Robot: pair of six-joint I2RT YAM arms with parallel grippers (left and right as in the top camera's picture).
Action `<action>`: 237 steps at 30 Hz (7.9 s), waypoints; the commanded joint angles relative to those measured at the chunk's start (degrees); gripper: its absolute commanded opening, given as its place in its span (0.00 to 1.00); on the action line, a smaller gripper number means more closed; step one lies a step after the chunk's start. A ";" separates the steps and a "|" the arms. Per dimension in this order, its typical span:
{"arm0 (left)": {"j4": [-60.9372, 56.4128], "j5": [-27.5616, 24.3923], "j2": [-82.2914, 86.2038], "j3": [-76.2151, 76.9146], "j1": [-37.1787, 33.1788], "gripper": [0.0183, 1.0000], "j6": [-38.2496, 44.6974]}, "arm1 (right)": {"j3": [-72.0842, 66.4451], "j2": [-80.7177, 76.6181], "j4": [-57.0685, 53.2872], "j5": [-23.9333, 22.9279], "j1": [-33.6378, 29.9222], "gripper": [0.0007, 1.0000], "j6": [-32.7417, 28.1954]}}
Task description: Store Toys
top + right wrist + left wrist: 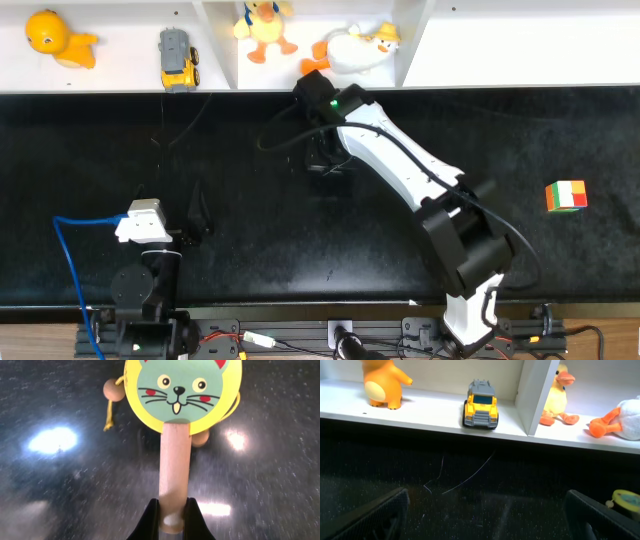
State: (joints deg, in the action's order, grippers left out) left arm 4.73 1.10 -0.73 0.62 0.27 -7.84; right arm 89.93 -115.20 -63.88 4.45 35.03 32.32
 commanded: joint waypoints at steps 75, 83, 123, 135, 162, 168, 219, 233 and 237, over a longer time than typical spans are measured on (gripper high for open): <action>0.07 -0.15 0.61 -0.17 -0.15 1.00 -1.05 | -4.72 8.44 25.97 -4.02 -34.42 0.05 -39.10; 0.07 -0.15 0.61 -0.17 -0.15 1.00 -1.05 | -4.72 8.44 28.41 -3.80 -34.42 0.04 -35.78; 0.07 -0.15 0.61 -0.17 -0.15 1.00 -1.05 | -4.63 42.64 -13.55 -8.87 -41.11 1.00 8.68; 0.07 -0.15 0.61 -0.17 -0.15 1.00 -1.05 | -5.73 50.34 -23.17 -11.74 -59.89 1.00 9.18; 0.07 -0.15 0.61 -0.17 -0.15 1.00 -1.05 | -21.73 25.03 -0.81 -13.46 -76.19 0.99 4.48; 0.07 -0.13 0.59 -0.17 -0.15 1.00 -1.05 | -21.73 21.79 4.98 -13.64 -76.19 1.00 3.21; 0.07 -0.15 0.61 -0.17 -0.15 1.00 -1.05 | -21.97 11.04 15.98 -15.50 -67.21 0.57 5.88; 0.07 -0.13 0.59 -0.17 -0.15 1.00 -1.05 | -21.31 11.26 14.38 -15.50 -67.08 0.36 2.95; 0.07 -0.13 0.61 -0.17 -0.15 1.00 -1.05 | -19.30 13.64 11.80 -15.47 -67.06 0.24 0.50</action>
State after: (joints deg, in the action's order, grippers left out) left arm 4.73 1.10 -0.73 0.62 0.27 -7.86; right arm 68.79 -104.03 -51.16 -10.68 -32.21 35.27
